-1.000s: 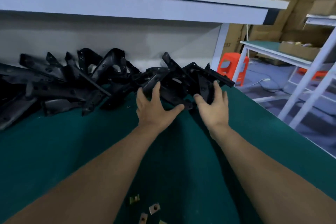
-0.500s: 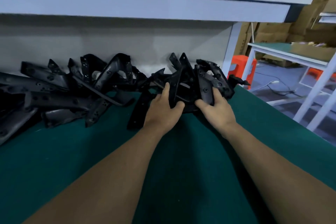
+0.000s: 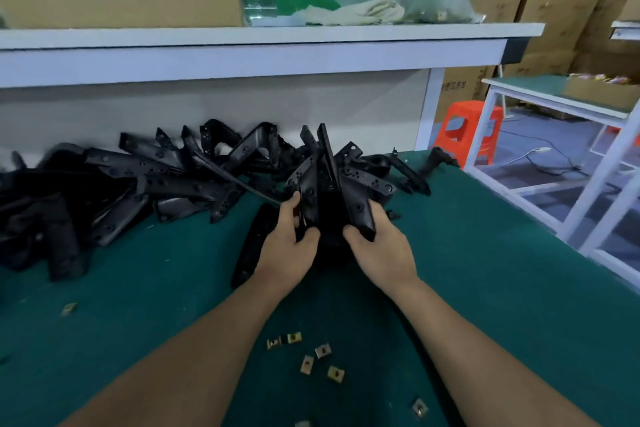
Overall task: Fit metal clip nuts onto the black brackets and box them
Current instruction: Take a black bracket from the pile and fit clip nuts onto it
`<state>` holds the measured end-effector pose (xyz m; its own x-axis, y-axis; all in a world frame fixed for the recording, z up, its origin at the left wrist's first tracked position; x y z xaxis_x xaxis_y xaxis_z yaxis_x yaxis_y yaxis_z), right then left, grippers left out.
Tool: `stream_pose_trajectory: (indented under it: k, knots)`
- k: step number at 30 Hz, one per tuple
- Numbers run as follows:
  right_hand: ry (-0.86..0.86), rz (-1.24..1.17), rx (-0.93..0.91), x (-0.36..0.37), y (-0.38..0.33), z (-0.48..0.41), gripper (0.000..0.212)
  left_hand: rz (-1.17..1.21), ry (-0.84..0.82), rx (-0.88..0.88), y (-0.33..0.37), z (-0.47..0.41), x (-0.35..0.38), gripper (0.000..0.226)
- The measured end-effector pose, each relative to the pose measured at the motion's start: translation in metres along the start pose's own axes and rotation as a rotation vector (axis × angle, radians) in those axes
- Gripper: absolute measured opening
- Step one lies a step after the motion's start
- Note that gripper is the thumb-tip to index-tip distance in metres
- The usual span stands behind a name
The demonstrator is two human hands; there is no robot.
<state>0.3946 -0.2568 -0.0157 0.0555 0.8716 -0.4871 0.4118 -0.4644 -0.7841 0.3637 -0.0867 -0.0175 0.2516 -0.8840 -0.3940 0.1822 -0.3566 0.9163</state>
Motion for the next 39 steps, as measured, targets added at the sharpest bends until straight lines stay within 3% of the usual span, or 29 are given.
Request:
stream_pose_trajectory:
  k: [8, 12, 17, 21, 26, 27, 29, 32, 34, 37, 39]
  knots:
    - [-0.111, 0.000, -0.015, 0.003, -0.036, 0.070, 0.058, -0.131, -0.027, -0.018, -0.001, 0.075, -0.039, 0.071]
    - [-0.199, 0.003, 0.002, 0.000, -0.053, 0.102, 0.061, -0.213, 0.047, -0.016, -0.003, 0.108, -0.050, 0.072]
    - [-0.287, -0.051, 0.006, -0.008, -0.070, 0.125, 0.077, -0.139, 0.173, -0.030, -0.005, 0.136, -0.057, 0.059]
    - [-0.214, -0.014, 0.106, -0.024, -0.081, 0.135, 0.068, -0.010, 0.235, -0.030, 0.000, 0.153, -0.065, 0.044]
    - [-0.059, 0.256, 0.242, -0.035, -0.109, 0.143, 0.058, 0.048, 0.389, 0.110, -0.002, 0.190, -0.082, 0.039]
    - [-0.003, 0.196, 0.231, -0.034, -0.118, 0.145, 0.050, 0.048, 0.425, 0.149, -0.004, 0.199, -0.087, 0.040]
    - [0.070, -0.264, 0.273, -0.028, -0.138, 0.148, 0.044, -0.008, 0.507, 0.255, -0.010, 0.215, -0.096, 0.038]
    - [-0.147, -1.021, 0.454, -0.015, -0.165, 0.150, 0.064, -0.179, 0.644, 0.449, -0.021, 0.229, -0.114, 0.035]
    - [-0.251, -1.185, 0.478, -0.005, -0.173, 0.150, 0.064, -0.284, 0.717, 0.546, -0.028, 0.233, -0.129, 0.033]
    - [-0.263, -1.259, 0.466, 0.013, -0.171, 0.153, 0.019, -0.335, 0.824, 0.597, -0.039, 0.236, -0.151, 0.037]
    - [-0.263, -1.225, 0.454, 0.026, -0.167, 0.157, 0.016, -0.286, 0.843, 0.559, -0.044, 0.237, -0.161, 0.040]
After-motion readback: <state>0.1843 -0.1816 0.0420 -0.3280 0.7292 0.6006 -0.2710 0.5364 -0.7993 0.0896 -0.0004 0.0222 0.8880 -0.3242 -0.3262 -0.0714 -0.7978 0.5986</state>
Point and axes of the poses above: each hand's wrist, its own z-axis away from the middle knuckle, its own x-axis out of the palm, y = z × x, the point moved 1 cm from there along -z, towards the middle knuckle, and after that the axes turned 10 degrees about -x, right-handed, at the moved point
